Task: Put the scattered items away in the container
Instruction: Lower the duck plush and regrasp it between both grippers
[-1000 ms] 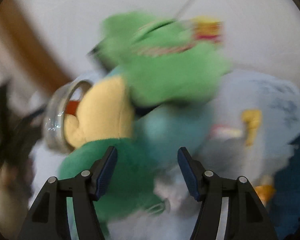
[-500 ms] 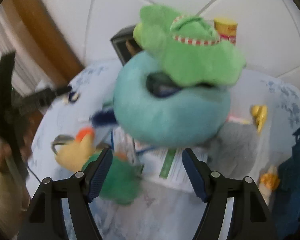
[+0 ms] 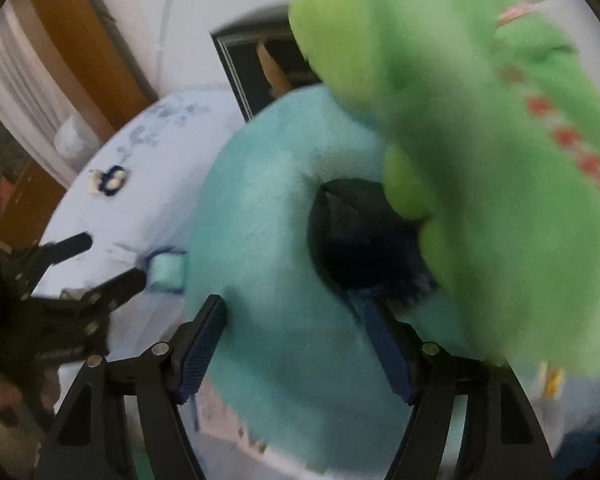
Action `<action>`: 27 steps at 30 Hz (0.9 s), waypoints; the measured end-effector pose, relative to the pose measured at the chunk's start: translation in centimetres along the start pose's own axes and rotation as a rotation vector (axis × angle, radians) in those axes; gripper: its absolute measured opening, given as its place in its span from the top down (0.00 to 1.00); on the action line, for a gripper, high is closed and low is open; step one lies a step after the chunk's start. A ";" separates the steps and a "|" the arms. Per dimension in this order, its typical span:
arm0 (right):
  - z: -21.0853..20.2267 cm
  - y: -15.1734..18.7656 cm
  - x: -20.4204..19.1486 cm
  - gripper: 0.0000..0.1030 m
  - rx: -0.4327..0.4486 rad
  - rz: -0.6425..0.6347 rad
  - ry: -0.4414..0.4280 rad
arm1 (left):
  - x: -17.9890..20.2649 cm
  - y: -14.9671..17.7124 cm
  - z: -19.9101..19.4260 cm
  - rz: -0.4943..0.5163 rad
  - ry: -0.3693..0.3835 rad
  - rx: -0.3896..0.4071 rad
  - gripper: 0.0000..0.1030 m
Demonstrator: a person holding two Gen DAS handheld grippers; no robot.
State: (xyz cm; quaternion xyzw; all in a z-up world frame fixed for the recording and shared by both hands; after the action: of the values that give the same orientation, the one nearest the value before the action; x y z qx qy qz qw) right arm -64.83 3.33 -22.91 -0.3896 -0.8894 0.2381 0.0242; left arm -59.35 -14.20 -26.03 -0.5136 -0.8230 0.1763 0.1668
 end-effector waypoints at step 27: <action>-5.8 12.3 -17.2 0.01 0.065 -0.094 -0.076 | -10.6 11.2 -14.2 -0.029 -0.012 0.054 0.02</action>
State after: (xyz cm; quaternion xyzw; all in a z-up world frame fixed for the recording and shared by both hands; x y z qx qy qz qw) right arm -43.14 0.70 -20.70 -0.3369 -0.8988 0.2802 0.0145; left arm -39.67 -17.48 -19.66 -0.4958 -0.8262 0.1994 0.1782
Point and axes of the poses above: each gripper's, at about its wrist camera, not at the fingertips, and z roughly the way its jaws point, x to its right, y to its underside, the point moved 5 cm from there along z, roughly the way its jaws point, and after that the axes turned 9 degrees about -z, right-handed, at the moved point
